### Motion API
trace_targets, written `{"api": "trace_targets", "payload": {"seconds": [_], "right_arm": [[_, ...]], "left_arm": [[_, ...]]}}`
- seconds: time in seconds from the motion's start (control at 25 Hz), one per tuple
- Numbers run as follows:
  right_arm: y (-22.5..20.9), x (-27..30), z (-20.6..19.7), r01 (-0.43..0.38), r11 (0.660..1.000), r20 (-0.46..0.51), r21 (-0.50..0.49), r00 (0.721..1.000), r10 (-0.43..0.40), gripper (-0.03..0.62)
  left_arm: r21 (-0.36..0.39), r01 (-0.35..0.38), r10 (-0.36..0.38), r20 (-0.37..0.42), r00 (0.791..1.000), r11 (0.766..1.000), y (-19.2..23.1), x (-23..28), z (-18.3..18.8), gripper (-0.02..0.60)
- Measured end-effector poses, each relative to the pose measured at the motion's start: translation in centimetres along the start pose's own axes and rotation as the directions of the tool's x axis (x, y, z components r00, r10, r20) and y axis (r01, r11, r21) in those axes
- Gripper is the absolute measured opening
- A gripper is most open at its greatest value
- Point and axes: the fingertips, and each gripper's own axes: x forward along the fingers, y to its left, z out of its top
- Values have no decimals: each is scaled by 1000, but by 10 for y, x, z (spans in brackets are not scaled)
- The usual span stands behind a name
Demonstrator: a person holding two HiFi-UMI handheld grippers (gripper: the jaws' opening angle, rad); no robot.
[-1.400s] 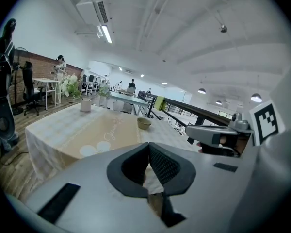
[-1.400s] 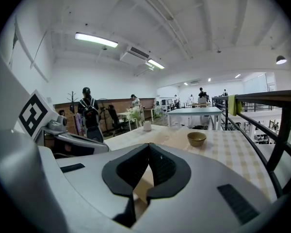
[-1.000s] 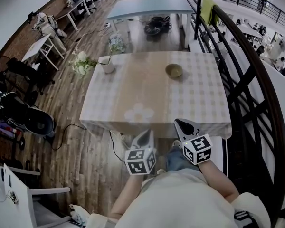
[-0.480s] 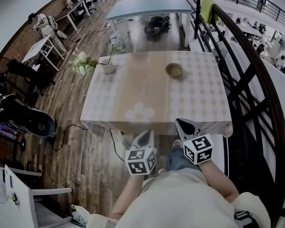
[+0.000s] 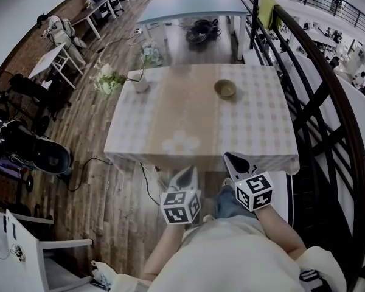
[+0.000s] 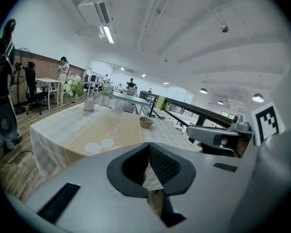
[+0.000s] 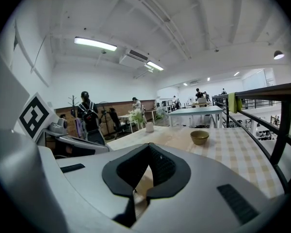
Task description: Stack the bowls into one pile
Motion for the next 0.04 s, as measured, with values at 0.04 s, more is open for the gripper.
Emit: {"api": "trace_targets", "payload": {"seconds": [0.04], "right_arm": [[1,0,0,-1,1000,0,1,1000,1,0]], "left_arm": [[0,0,0,0,1000,1000,1,0,0,5]]}}
